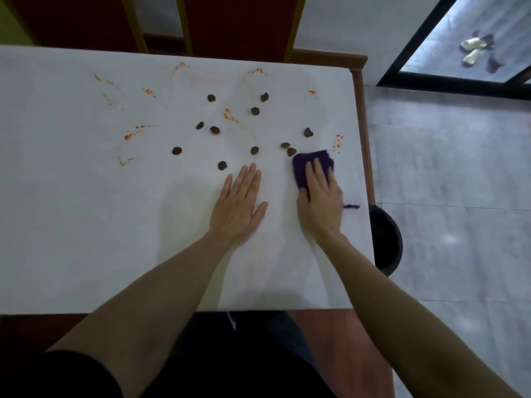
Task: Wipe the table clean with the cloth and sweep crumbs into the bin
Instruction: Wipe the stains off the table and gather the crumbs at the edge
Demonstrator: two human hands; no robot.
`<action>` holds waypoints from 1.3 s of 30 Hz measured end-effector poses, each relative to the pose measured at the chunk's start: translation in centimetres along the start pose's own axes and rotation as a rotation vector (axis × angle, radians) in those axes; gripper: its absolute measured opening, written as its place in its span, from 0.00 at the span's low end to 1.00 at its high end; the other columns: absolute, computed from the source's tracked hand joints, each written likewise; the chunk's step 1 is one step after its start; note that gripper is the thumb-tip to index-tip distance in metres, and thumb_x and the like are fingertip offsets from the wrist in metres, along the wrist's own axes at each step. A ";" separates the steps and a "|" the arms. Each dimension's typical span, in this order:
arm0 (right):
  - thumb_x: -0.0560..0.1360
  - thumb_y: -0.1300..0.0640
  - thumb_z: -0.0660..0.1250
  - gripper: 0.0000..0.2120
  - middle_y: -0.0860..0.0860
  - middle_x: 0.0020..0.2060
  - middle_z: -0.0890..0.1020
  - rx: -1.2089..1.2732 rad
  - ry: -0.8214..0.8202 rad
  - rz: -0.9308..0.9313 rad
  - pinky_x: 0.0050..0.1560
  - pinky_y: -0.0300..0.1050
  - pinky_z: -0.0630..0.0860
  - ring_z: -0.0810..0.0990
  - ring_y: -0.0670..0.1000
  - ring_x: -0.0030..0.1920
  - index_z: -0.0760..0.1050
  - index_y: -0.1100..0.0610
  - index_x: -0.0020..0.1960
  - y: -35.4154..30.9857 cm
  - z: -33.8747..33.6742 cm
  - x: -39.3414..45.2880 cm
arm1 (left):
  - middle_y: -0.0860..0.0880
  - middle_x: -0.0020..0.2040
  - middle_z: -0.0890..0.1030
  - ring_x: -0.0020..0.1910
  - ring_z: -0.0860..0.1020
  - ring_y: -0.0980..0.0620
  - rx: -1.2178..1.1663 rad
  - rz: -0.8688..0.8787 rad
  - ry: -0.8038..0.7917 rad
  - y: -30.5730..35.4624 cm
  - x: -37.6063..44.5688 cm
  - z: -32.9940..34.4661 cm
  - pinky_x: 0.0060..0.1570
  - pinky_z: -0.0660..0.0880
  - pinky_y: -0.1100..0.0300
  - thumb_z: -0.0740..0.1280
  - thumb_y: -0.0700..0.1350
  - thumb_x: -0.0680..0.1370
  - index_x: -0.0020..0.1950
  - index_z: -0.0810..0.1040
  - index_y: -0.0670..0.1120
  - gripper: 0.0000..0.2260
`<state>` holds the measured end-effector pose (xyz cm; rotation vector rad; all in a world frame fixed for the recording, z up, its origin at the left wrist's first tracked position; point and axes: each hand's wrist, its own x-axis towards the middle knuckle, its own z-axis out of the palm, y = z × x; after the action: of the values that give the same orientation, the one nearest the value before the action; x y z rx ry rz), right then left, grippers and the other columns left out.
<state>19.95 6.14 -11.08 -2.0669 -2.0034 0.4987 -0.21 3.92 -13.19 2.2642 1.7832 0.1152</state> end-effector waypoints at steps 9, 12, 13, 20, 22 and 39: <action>0.81 0.54 0.56 0.28 0.50 0.78 0.57 -0.052 0.086 0.184 0.75 0.56 0.55 0.53 0.57 0.78 0.54 0.54 0.79 4.9 -1.7 0.0 | 0.45 0.82 0.47 0.81 0.45 0.50 0.053 -0.022 0.023 0.2 1.5 0.8 0.79 0.47 0.48 0.46 0.58 0.82 0.81 0.47 0.42 0.32; 0.81 0.54 0.54 0.27 0.51 0.79 0.55 -0.031 0.126 0.272 0.74 0.57 0.55 0.54 0.59 0.77 0.53 0.55 0.79 4.1 -2.0 6.1 | 0.45 0.82 0.47 0.81 0.45 0.50 0.051 -0.023 0.024 0.1 1.3 1.0 0.79 0.48 0.47 0.47 0.58 0.82 0.81 0.47 0.42 0.32; 0.82 0.54 0.53 0.27 0.51 0.79 0.55 -0.022 0.131 0.287 0.75 0.56 0.55 0.54 0.59 0.77 0.52 0.56 0.79 3.7 -2.0 8.0 | 0.45 0.82 0.48 0.81 0.45 0.50 0.053 -0.023 0.024 0.1 1.4 0.9 0.79 0.48 0.47 0.47 0.58 0.82 0.81 0.47 0.41 0.32; 0.81 0.55 0.55 0.28 0.51 0.79 0.57 -0.020 0.051 0.063 0.75 0.55 0.54 0.53 0.57 0.78 0.53 0.55 0.79 0.1 -0.3 8.6 | 0.45 0.82 0.46 0.81 0.44 0.50 0.078 -0.035 -0.008 0.0 1.6 0.8 0.79 0.48 0.47 0.47 0.58 0.82 0.81 0.46 0.41 0.32; 0.82 0.55 0.55 0.28 0.50 0.78 0.58 -0.014 0.017 -0.031 0.75 0.53 0.53 0.53 0.55 0.78 0.53 0.54 0.79 0.3 -0.4 5.7 | 0.45 0.82 0.46 0.81 0.44 0.50 0.078 -0.037 -0.010 0.1 1.6 0.7 0.79 0.48 0.47 0.46 0.58 0.82 0.81 0.45 0.42 0.32; 0.81 0.55 0.56 0.27 0.52 0.78 0.58 -0.046 0.035 -0.031 0.76 0.58 0.56 0.55 0.59 0.77 0.55 0.56 0.79 -0.7 -1.9 22.4 | 0.44 0.82 0.43 0.81 0.44 0.47 0.090 -0.027 0.007 -0.1 1.6 0.9 0.78 0.50 0.44 0.45 0.59 0.83 0.81 0.45 0.42 0.32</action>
<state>20.35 28.62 -11.12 -2.0526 -2.0425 0.4110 0.34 5.35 -14.26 2.3024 1.8572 0.0378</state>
